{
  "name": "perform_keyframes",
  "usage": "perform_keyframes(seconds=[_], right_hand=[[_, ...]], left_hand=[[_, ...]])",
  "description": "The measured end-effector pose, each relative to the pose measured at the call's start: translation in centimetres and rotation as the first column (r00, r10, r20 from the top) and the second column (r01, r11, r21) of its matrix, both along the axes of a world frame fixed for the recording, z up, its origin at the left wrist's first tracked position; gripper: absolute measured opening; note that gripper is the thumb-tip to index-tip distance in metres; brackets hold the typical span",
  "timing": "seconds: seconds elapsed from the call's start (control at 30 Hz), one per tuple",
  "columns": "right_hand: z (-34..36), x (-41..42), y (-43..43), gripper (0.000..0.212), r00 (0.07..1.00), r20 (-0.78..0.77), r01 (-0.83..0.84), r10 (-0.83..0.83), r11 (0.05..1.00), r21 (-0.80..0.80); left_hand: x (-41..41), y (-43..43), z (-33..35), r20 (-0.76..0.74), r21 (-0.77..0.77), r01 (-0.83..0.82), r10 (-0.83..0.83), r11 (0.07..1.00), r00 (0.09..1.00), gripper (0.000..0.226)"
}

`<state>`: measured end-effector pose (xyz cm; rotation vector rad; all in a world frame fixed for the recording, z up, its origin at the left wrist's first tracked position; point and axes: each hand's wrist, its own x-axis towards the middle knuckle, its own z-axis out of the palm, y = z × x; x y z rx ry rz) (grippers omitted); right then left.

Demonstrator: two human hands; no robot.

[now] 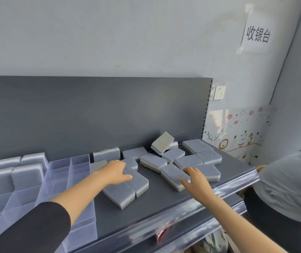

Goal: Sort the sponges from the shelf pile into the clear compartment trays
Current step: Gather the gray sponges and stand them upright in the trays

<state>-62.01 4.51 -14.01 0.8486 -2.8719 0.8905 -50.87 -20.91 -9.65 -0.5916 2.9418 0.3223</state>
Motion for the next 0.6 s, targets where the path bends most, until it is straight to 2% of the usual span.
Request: perform_keyframes(seconds=[0.17, 0.33, 0.43, 0.5, 0.6], right_hand=[[-0.6, -1.4, -0.4, 0.049, 0.999, 0.010, 0.029, -0.030, 0.997, 0.068], [-1.6, -1.4, -1.5, 0.050, 0.998, 0.011, 0.060, -0.062, 0.990, 0.124], [-1.5, -1.3, -1.9, 0.040, 0.995, -0.004, 0.095, -0.095, 0.990, 0.106], [-1.3, -1.3, -2.2, 0.034, 0.993, -0.001, 0.116, -0.117, 0.989, 0.088], [-1.3, -1.2, -2.8, 0.036, 0.991, 0.035, 0.124, -0.127, 0.990, 0.070]], left_hand=[[-1.9, -0.4, -1.5, 0.097, -0.035, 0.009, -0.006, 0.999, 0.995, 0.054], [-3.2, 1.1, -2.2, 0.038, 0.000, 0.116, -0.116, 0.993, 0.992, 0.057], [-4.0, 1.8, -2.4, 0.032, 0.020, 0.184, -0.185, 0.983, 0.982, 0.064], [-4.4, 2.0, -2.7, 0.043, 0.025, 0.216, -0.217, 0.976, 0.975, 0.059], [-4.6, 2.6, -3.1, 0.048, 0.031, 0.263, -0.265, 0.964, 0.963, 0.061]])
